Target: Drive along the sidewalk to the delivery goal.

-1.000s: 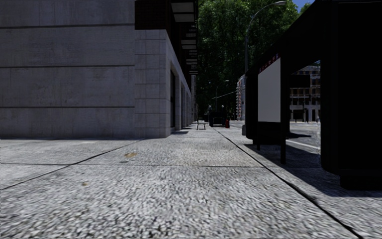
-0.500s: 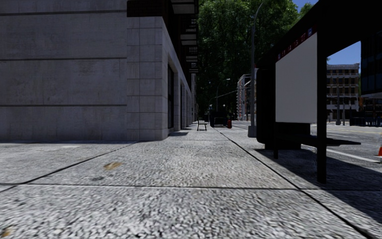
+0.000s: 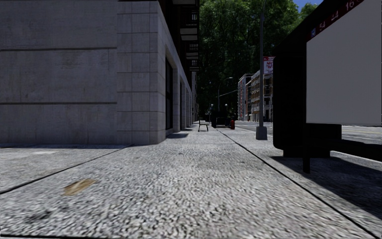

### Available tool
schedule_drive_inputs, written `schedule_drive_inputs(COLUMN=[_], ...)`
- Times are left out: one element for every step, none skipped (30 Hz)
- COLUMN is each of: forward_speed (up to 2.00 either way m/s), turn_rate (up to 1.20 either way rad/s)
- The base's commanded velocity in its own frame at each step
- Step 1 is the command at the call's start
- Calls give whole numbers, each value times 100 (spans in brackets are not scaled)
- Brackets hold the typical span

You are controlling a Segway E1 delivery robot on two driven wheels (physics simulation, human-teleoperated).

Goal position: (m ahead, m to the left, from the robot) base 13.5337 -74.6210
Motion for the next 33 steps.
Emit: schedule_drive_inputs(forward_speed=[200, 200, 200, 200, 200, 200, 200, 200, 200, 200, 200, 200, 200, 200, 200, 200, 200, 200, 200, 200, 200, 200, 200, 200, 200, 200, 200, 200, 200, 200, 200, 200, 200], turn_rate=[0, 0, 0, 0, 0, 0, 0, 0, 0, 0, 0, 0, 0, 0, 0, 0, 0, 0, 0, 0, 0, 0, 0, -3, -25, -25, -54, -97, -120, -120, -120, -120, -120])
